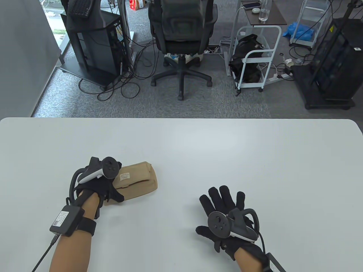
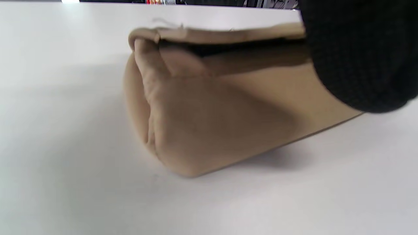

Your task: Twist to extend twist pen refills

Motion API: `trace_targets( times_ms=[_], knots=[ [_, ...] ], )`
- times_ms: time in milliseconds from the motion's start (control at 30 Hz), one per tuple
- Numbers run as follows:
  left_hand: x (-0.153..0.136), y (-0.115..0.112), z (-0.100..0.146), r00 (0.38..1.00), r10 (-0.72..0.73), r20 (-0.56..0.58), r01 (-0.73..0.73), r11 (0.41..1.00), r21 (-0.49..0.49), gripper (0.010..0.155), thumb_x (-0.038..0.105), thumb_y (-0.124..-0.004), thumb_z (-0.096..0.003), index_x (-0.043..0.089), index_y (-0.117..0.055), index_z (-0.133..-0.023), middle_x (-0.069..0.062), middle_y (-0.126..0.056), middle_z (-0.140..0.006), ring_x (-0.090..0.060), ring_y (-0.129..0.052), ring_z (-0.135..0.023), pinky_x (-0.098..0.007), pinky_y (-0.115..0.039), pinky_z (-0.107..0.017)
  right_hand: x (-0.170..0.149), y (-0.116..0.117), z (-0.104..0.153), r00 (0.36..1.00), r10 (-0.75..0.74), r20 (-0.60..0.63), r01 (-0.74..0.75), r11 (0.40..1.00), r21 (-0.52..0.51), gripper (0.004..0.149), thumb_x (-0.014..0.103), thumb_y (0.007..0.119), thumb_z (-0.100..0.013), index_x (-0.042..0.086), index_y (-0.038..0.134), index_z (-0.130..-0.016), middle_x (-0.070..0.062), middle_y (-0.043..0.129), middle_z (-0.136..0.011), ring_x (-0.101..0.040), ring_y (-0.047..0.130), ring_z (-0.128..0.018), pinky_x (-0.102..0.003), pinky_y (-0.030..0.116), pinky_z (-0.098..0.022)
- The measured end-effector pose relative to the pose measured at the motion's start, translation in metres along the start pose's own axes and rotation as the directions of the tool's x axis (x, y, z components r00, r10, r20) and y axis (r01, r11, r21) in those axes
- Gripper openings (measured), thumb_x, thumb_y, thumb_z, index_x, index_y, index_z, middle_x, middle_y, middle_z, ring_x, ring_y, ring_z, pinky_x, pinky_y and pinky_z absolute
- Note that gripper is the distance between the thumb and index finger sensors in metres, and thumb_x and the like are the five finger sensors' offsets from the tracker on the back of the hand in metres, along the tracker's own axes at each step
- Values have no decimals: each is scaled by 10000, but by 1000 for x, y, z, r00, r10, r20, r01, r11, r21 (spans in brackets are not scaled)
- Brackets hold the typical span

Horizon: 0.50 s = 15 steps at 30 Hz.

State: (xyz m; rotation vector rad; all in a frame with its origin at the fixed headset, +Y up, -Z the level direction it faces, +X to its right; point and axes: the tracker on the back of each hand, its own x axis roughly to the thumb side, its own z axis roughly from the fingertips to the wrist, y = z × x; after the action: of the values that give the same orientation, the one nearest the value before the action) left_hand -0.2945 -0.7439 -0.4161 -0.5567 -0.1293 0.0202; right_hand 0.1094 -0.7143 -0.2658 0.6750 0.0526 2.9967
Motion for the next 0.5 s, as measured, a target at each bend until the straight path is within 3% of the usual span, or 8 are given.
trace_targets(
  times_ms=[200,333,433,500],
  knots=[
    [-10,-19,-18,998,58,14,-57,995,-86,1304,676,-927,-213,271,-29,-1066,-193,-59,-1149,-478,-91,-1103,-711,-163,-714,-3,4,-2,1000,-7,-7,7,1000,20,977,700,723,-419,159,332,-1133,-233,239,-1173,-536,198,-1007,-852,216,-599],
    [-10,-19,-19,1000,8,23,-8,1000,-25,1272,644,-949,-242,249,-77,-1079,-192,-116,-1157,-474,-144,-1115,-708,-191,-719,-4,4,-2,1000,-15,-12,15,999,29,978,698,726,-419,158,333,-1133,-233,239,-1174,-538,201,-1007,-853,214,-598],
    [-10,-18,-22,1000,0,21,0,1000,-19,1258,636,-961,-251,250,-104,-1087,-187,-154,-1147,-489,-107,-1106,-724,-183,-709,-5,4,-2,1000,-13,-17,14,999,33,978,697,729,-420,157,333,-1133,-235,240,-1173,-538,204,-1007,-852,214,-598],
    [-10,-18,-24,1000,-1,25,1,1000,-25,1246,632,-965,-254,250,-126,-1092,-195,-147,-1137,-497,-174,-1120,-728,-211,-714,-5,3,-2,1000,-12,-22,12,999,33,979,696,732,-419,157,334,-1133,-235,245,-1173,-539,207,-1007,-853,213,-597]
  ],
)
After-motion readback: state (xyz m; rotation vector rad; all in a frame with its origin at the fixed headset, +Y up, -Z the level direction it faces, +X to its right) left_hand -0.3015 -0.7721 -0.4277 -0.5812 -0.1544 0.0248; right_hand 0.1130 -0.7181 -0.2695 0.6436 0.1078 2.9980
